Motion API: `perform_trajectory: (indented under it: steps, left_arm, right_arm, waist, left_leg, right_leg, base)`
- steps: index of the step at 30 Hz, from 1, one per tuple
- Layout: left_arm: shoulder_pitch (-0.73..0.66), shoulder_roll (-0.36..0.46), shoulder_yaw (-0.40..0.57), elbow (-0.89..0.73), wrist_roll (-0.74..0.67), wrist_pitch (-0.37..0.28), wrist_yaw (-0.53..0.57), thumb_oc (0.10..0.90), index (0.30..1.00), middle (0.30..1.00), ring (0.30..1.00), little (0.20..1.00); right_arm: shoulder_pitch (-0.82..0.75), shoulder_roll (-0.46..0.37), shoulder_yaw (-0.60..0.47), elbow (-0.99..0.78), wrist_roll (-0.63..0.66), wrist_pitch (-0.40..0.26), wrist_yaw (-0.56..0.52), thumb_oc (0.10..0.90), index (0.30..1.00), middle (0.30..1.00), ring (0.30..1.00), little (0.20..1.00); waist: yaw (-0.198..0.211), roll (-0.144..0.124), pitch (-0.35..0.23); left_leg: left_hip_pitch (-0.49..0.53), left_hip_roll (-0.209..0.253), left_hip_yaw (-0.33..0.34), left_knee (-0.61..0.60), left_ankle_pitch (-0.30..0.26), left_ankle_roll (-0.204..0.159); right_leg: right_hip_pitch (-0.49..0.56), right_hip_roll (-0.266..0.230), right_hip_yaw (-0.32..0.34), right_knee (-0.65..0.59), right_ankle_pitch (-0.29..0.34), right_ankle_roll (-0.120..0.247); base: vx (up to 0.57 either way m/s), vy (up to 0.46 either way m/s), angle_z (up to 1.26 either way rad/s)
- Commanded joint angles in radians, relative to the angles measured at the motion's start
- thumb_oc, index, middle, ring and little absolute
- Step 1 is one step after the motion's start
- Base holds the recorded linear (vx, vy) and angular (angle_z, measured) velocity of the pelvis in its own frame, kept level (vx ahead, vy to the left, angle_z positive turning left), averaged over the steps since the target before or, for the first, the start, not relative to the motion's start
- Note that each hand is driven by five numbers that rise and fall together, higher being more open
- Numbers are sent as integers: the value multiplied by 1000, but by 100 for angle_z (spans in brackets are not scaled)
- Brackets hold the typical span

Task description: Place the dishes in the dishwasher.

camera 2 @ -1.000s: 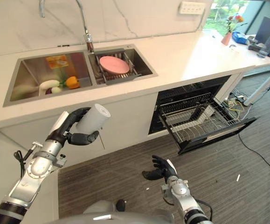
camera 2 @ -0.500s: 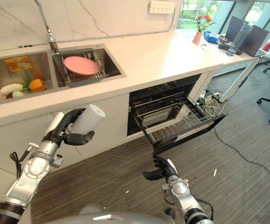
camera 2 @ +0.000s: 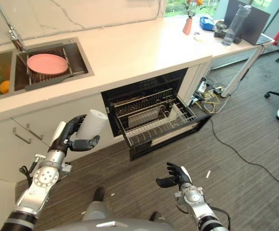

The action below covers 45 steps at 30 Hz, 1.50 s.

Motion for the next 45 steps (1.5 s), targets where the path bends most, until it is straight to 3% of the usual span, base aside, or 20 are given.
perform_trajectory:
  steps: [1,5,7,11,13,14,15,18,21,26,37,42,43,45]
  left_arm:
    - [-85,77,30,-122,2,-95,64,400,300,300,300,300]
    - [-95,87,-5,-124,13,-97,43,400,300,300,300,300]
    - [-99,93,-22,-122,25,-95,27,400,300,300,300,300]
    - [-106,157,-43,-135,89,-75,5,400,300,300,300,300]
    - [-104,162,-44,-144,89,-72,-1,400,300,300,300,300]
    - [-99,167,-49,-160,87,-75,-9,400,300,300,300,300]
    - [-98,167,-49,-160,86,-76,-10,400,300,300,300,300]
    - [-119,170,-75,-154,79,-73,-27,400,300,300,300,300]
    - [-137,162,-91,-154,74,-74,-39,400,300,300,300,300]
    - [-112,142,-91,-156,47,-78,-60,400,300,300,300,300]
    - [-146,107,-120,-126,8,-79,-65,400,300,300,300,300]
    - [-190,72,-131,-81,-74,-83,-59,400,300,300,300,300]
    - [-198,53,-131,-79,-144,-94,-68,400,300,300,300,300]
    - [-208,43,-138,-79,-186,-108,-71,400,300,300,300,300]
  right_arm:
    - [-77,20,-1,-56,32,-75,-11,800,900,900,900,900]
    - [-49,36,-29,-42,30,-68,-12,800,900,900,900,900]
    - [-29,46,-53,-24,29,-62,-13,800,900,900,900,900]
    - [-5,78,-96,-10,48,-54,-16,800,900,900,900,900]
    - [-10,83,-107,11,62,-55,-22,800,900,900,900,900]
    - [-7,73,-124,12,69,-55,-24,800,900,900,900,900]
    - [-6,72,-123,11,69,-55,-24,800,900,900,900,900]
    - [-11,49,-147,30,87,-61,-38,800,900,900,900,900]
    - [-5,40,-158,49,84,-61,-40,800,900,900,900,900]
    - [13,34,-158,68,78,-54,-33,800,900,900,900,900]
    - [60,8,-230,9,130,-69,-48,800,900,900,900,900]
    - [74,-23,-305,-197,191,-107,-67,800,900,900,900,900]
    - [74,-43,-338,-344,148,-141,-98,800,900,900,900,900]
    - [78,-40,-352,-507,147,-169,-107,800,900,900,900,900]
  waist:
    - [21,18,-20]
    - [12,14,-51]
    - [9,-7,-62]
    - [-3,-51,-34]
    - [2,-38,-22]
    - [-11,-39,-22]
    - [-9,-38,-22]
    - [-28,-41,-18]
    - [-32,-45,-24]
    - [-36,-40,-74]
    - [-88,-22,-114]
    - [-125,-11,-128]
    - [-149,-6,-132]
    - [-158,3,-137]
  left_leg:
    - [-44,-8,0,62,12,39]
    - [-12,-11,16,61,0,49]
    - [-9,-69,-3,117,-46,71]
    - [10,-148,19,224,-128,142]
    - [35,-142,46,228,-139,164]
    - [74,-151,54,203,-144,180]
    - [77,-149,56,200,-144,180]
    - [105,-174,66,172,-148,192]
    - [121,-185,64,161,-154,191]
    - [180,-161,107,67,-143,176]
    - [256,-126,144,-18,-130,148]
    - [288,-110,191,-26,-138,144]
    - [298,-107,207,-27,-142,146]
    - [308,-103,227,-27,-146,146]
  right_leg:
    - [-27,-137,18,114,-42,115]
    - [-5,-174,42,116,-32,142]
    - [-9,-217,75,146,-3,154]
    - [-68,-273,159,333,91,150]
    - [-113,-281,122,411,127,152]
    - [-145,-247,104,416,117,142]
    - [-145,-246,105,416,116,142]
    - [-160,-190,101,319,85,134]
    - [-131,-177,103,254,66,137]
    - [-65,-167,58,118,79,149]
    - [-12,-125,60,12,62,142]
    - [-14,-104,107,-8,60,139]
    - [-18,-101,124,-10,58,140]
    - [-19,-94,144,-10,56,139]
  base:
    - [117,193,-48]
    - [162,356,-23]
    - [133,316,-21]
    - [83,312,1]
    - [51,321,-31]
    - [82,261,-69]
    - [107,199,-66]
    - [111,106,-8]
    - [107,9,3]
    - [103,-25,4]
    - [70,-24,-14]
    - [43,-18,-36]
    - [33,4,-33]
    - [44,6,-33]
